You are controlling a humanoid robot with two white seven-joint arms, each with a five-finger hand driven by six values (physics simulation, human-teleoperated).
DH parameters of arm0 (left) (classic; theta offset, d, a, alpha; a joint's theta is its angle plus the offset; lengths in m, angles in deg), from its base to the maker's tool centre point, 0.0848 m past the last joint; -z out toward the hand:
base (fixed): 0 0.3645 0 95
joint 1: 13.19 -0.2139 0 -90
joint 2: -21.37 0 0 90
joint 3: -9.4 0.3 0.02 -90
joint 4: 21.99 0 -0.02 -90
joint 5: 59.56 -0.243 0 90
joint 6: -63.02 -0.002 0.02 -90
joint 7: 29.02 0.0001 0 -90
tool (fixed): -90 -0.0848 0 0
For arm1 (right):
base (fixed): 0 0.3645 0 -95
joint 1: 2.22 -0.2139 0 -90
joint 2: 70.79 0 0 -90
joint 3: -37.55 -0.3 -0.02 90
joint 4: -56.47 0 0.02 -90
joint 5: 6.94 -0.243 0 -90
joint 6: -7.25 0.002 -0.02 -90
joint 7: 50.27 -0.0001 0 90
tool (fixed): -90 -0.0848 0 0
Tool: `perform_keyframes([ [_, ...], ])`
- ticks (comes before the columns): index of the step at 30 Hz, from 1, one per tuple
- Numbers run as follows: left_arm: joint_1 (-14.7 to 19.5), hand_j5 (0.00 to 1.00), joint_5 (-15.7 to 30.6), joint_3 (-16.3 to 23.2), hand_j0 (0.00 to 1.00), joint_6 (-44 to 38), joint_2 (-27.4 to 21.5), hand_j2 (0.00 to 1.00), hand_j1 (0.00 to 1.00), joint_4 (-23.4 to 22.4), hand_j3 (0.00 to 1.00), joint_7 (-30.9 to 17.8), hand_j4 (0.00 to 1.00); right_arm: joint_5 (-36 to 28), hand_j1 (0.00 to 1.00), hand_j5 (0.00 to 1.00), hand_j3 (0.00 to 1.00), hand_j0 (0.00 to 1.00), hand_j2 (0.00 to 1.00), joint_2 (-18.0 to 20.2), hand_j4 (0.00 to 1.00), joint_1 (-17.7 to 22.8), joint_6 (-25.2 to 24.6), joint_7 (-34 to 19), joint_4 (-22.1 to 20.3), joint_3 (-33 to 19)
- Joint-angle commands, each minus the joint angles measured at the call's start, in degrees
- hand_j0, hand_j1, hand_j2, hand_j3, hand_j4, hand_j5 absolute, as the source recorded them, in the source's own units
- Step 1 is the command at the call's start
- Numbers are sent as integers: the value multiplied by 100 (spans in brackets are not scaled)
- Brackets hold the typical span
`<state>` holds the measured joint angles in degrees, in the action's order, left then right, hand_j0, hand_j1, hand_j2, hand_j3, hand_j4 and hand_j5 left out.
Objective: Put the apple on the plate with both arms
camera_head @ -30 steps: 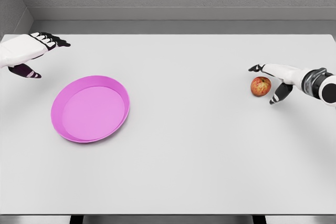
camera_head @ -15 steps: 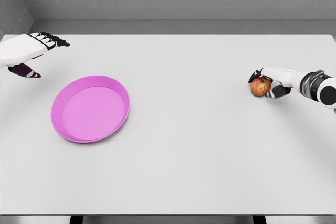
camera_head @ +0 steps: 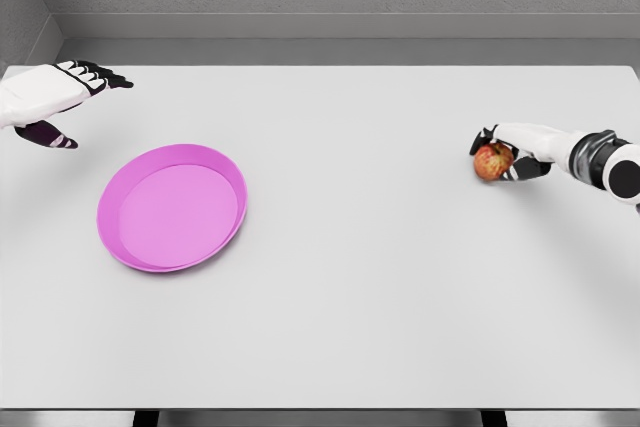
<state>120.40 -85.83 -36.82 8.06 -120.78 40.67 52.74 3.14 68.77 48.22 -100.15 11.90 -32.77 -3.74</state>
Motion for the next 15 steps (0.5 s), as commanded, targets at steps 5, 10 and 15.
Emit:
perform_keyframes([
  [5, 0, 100, 34, -10, 100, -4, -6, 100, 100, 0, 100, 7, 100, 3, 51, 51, 51, 51, 51, 97, 51, -35, 17, 6, -348, -20],
  [10, 0, 100, 34, -10, 100, -4, -15, 100, 100, 0, 100, 7, 100, 3, 50, 50, 50, 50, 50, 71, 50, -62, 17, 6, -691, -29],
  [15, 0, 100, 34, -10, 100, -4, -15, 100, 100, 0, 100, -2, 100, 3, 50, 50, 50, 50, 50, 27, 50, -62, 70, 6, -1077, -29],
])
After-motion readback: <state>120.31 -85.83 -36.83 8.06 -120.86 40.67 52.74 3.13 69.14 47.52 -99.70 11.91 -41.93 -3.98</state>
